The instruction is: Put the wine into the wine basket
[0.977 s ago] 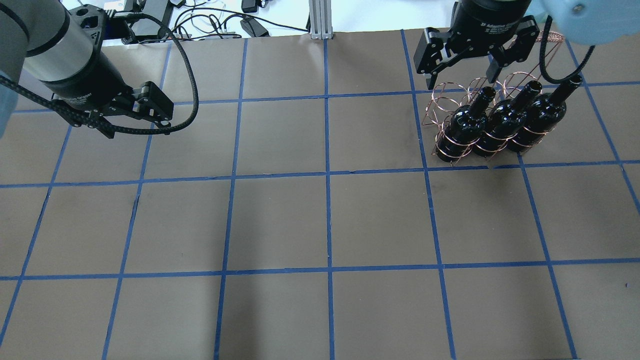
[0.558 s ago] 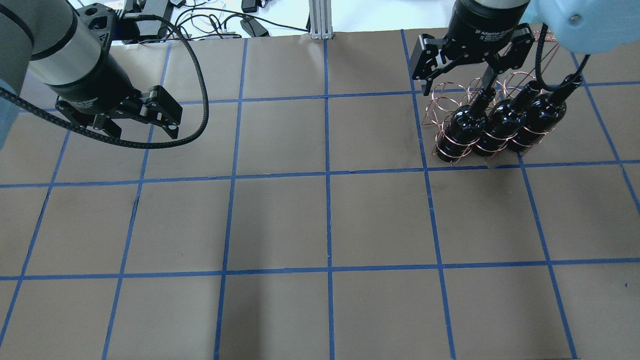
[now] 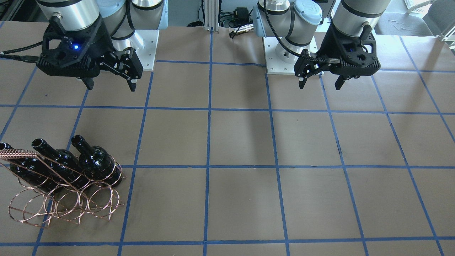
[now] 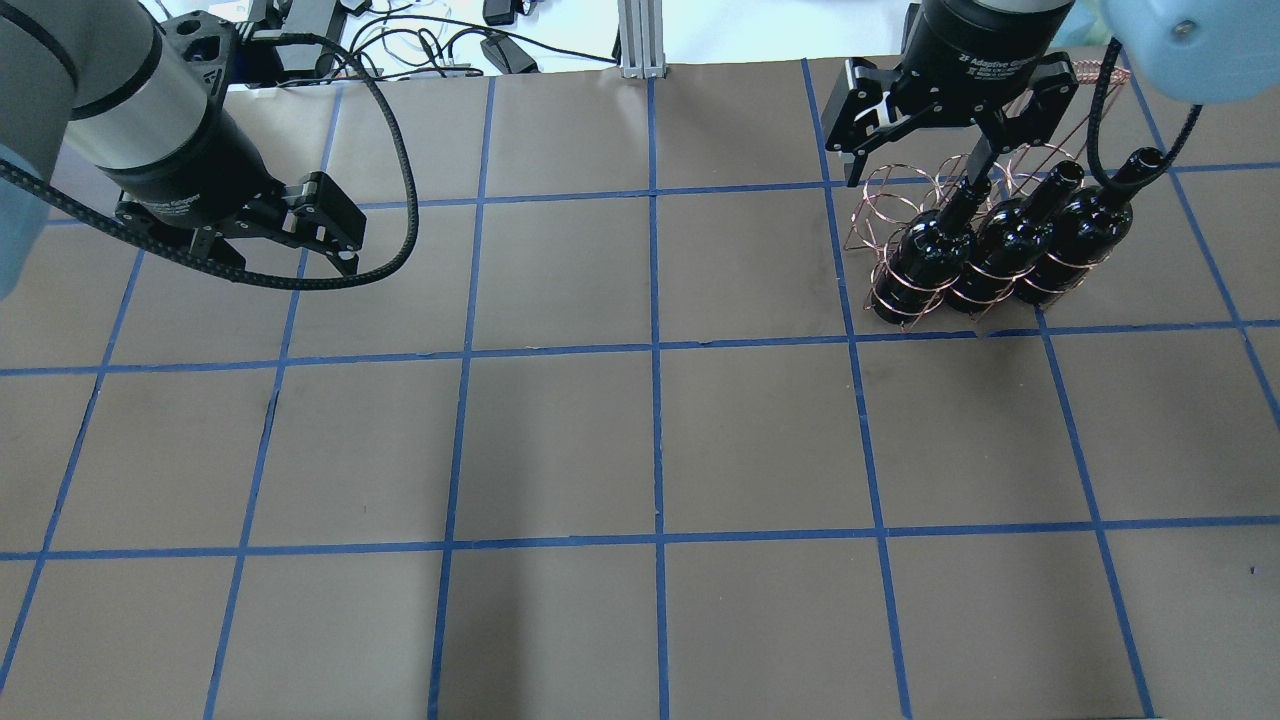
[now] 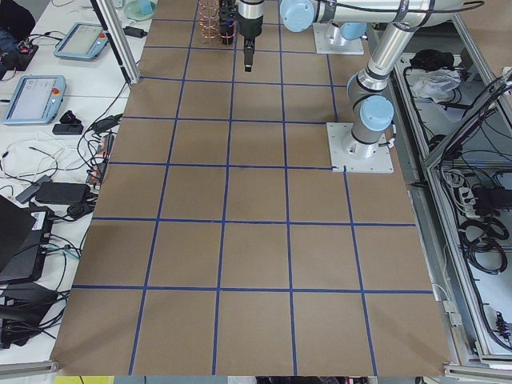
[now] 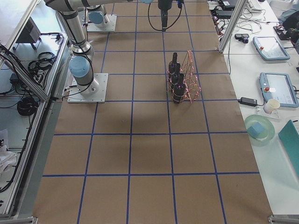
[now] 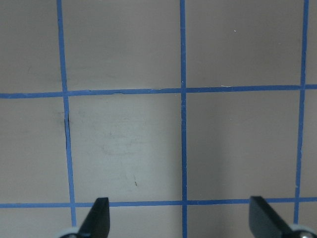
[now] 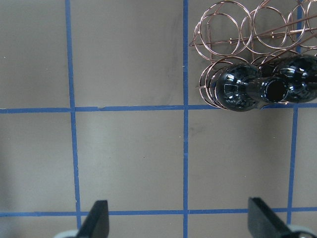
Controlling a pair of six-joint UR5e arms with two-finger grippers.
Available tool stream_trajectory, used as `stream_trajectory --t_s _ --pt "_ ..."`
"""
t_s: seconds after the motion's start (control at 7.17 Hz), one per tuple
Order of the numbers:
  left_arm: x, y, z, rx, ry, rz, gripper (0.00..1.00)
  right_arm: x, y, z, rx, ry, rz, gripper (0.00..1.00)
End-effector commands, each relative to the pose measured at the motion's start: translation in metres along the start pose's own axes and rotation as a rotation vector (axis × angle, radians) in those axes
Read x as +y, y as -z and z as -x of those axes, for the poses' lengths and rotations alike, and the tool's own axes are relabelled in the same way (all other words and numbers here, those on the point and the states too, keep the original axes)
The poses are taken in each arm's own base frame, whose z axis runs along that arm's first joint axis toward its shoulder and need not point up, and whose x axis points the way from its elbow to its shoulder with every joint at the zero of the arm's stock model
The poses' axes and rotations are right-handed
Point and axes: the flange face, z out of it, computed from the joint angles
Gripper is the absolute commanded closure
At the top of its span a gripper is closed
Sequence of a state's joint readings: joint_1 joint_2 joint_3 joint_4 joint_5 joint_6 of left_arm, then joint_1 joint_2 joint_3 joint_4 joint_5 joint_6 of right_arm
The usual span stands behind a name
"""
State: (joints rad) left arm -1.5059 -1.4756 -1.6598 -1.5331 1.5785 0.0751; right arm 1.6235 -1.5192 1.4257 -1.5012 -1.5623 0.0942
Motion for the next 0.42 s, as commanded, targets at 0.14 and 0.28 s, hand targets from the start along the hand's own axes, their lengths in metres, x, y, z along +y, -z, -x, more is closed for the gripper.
stream_trajectory --t_s 0.14,0.28 --pt "0.0002 0.0017 0.0048 -0.002 0.010 0.000 0.00 -0.0058 -0.0009 -0.0214 0.004 -0.028 0.009 0.00" --pt "-0.0003 0.0001 0.0064 -0.003 0.012 0.004 0.00 -0.0063 -0.0017 -0.0212 0.003 -0.025 0.011 0.00"
